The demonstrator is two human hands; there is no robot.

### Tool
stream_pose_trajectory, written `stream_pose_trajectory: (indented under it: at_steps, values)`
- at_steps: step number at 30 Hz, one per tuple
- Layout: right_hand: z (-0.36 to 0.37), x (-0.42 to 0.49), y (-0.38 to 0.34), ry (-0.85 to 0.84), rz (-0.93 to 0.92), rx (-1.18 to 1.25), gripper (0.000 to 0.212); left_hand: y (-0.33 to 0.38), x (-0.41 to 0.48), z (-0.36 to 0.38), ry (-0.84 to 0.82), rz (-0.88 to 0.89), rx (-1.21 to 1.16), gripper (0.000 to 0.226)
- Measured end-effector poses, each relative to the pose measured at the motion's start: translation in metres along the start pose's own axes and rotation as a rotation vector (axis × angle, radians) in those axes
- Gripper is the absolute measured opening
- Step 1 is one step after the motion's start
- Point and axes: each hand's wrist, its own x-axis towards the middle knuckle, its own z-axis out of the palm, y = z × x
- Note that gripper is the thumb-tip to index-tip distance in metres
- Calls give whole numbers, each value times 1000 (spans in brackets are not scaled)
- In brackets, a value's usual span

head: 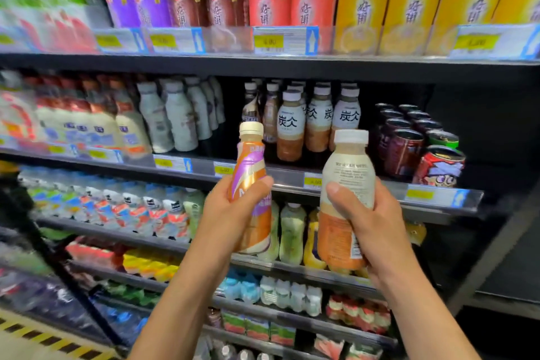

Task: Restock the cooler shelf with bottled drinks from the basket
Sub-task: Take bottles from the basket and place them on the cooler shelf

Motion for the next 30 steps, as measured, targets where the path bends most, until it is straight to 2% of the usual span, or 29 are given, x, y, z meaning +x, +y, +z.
stream_pose_trajectory:
  at_steps: [2,6,11,15,19,23,28,30]
  values:
    - [5,13,2,4,-7,-12,45,0,15,-4,4,14,10,29]
    - [12,41,3,12,-17,-21,47,1,48,-6,23,16,14,33]
    - [20,80,-1,60,-25,-14,29,7,92,-5,47,59,29,38]
    - [29,111,-2,70,45,38,26,13,128,-4,50,73,26,46]
    - [35,136,-1,127,111,61,33,9,166,-3,17,28,49,33]
    - [35,161,6,260,95,2,18,0,207,-6,40,-46,132,30]
    - [35,183,17,261,60,-73,31,-9,241,-4,80,66,211,23]
    - [35,191,24,244,39,-99,44,-16,257,-3,107,120,210,33]
